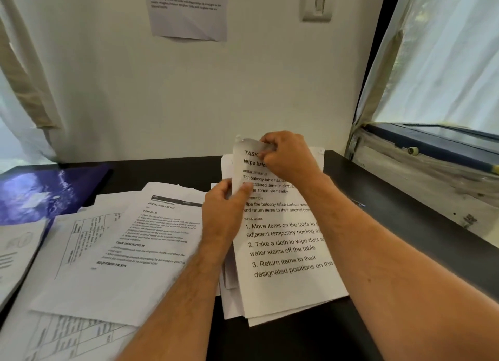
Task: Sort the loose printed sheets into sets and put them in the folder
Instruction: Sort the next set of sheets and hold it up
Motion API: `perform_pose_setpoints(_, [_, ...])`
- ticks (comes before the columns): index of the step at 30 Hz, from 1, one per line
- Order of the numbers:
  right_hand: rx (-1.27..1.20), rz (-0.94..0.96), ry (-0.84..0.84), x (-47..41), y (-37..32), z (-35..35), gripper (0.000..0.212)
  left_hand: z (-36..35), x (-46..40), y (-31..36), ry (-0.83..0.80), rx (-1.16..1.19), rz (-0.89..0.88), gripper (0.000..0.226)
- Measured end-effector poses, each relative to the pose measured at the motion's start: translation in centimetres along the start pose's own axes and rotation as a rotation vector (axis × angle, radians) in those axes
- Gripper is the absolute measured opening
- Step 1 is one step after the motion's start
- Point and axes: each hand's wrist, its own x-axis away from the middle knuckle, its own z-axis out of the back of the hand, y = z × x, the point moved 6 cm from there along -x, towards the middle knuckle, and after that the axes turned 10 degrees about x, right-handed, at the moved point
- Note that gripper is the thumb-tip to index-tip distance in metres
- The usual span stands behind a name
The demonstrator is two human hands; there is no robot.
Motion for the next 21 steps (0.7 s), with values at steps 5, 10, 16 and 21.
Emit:
perform_pose_setpoints(5, [0.009,-0.049,-0.016,0.8,-0.3,-1.5,0.028,-0.2,0.0,-0.1,-0.03,-0.046,0.037,0.05])
perform_pose_setpoints(10, [0.147,-0.259,0.2,4.2,3.1,1.0,0.064,0.9,-0.4,-0.4,0.01,0.052,0.097,0.057])
perform_pose_setpoints(16, [-0.327,-0.656,-0.157,8.0,8.2,-0.5,0.042,2.5,-1.3,-0.9,0.072,0.185,0.206,0.06])
perform_pose_setpoints(21, [-0.67,-0.723,-0.434,8.1,9.0,-1.8,0.038,3.0,-1.6,-1.2,0.091,0.335,0.312,0.052])
